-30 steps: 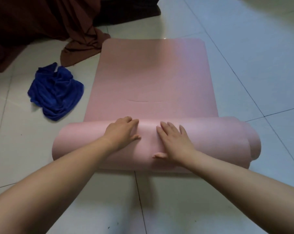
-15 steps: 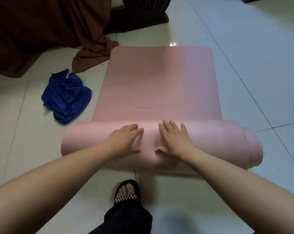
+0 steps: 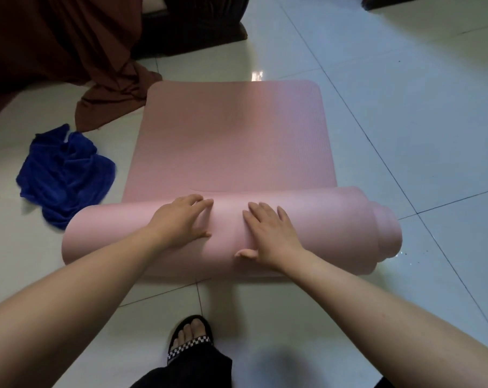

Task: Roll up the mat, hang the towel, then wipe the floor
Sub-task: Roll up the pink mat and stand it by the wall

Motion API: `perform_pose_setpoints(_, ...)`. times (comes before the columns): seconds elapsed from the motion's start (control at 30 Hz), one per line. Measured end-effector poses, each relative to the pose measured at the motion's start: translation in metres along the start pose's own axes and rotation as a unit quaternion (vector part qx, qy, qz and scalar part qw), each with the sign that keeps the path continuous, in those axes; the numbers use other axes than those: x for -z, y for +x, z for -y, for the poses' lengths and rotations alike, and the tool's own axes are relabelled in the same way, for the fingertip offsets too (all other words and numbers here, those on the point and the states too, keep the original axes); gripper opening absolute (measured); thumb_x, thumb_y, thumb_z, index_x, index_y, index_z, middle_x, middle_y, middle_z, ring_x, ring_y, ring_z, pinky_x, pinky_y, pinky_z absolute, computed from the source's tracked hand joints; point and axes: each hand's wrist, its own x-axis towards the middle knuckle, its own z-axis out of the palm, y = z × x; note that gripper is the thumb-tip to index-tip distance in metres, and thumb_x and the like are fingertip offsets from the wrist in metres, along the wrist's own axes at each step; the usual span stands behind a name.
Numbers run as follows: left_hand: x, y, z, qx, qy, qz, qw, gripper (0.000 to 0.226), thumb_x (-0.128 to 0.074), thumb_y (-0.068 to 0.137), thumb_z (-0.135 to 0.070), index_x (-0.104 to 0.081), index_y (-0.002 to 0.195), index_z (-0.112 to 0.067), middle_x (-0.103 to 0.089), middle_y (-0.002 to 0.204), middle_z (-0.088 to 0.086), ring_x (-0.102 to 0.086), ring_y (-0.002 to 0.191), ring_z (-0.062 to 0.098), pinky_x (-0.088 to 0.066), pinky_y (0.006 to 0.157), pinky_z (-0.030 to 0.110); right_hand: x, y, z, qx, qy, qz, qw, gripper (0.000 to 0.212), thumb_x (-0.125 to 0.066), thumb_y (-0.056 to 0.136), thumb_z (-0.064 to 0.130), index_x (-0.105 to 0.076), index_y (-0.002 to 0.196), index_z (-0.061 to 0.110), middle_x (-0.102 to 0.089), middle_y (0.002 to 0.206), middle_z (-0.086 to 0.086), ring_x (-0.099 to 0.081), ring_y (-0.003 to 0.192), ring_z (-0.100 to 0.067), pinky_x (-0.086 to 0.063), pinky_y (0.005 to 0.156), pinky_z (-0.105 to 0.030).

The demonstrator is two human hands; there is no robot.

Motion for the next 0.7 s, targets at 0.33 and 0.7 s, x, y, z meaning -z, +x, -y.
perform_pose_setpoints(0.33,-0.004,0.009,0.005,-0.037,-0.05,-0.073,0.995,0.064,-0.057,0.085,-0.049,-0.036,0.141,-0.026,-0.032,0.15,0.002,-0.032,0.135,0.022,-0.034,0.105,0.036,0.014,0.054,-0.014,-0.029,0.001,-0.044,0.999,0.073,-0.051,0.086,0.053,-0.025,0.142,0.014,-0.023,0.151,-0.004,-0.018,0.139,-0.022,-0.014,0.112,-0.043)
perform_pose_setpoints(0.7,0.007,0.048,0.017,-0.037,-0.037,-0.087,0.995,0.072,-0.056,0.084,-0.054,-0.029,0.144,-0.024,-0.026,0.152,0.003,-0.023,0.139,0.022,-0.026,0.11,0.041,0.029,0.08,-0.012,-0.042,0.011,-0.1,0.994,0.059,-0.053,0.085,0.052,-0.048,0.126,0.01,-0.042,0.138,-0.009,-0.036,0.127,-0.028,-0.027,0.104,-0.042)
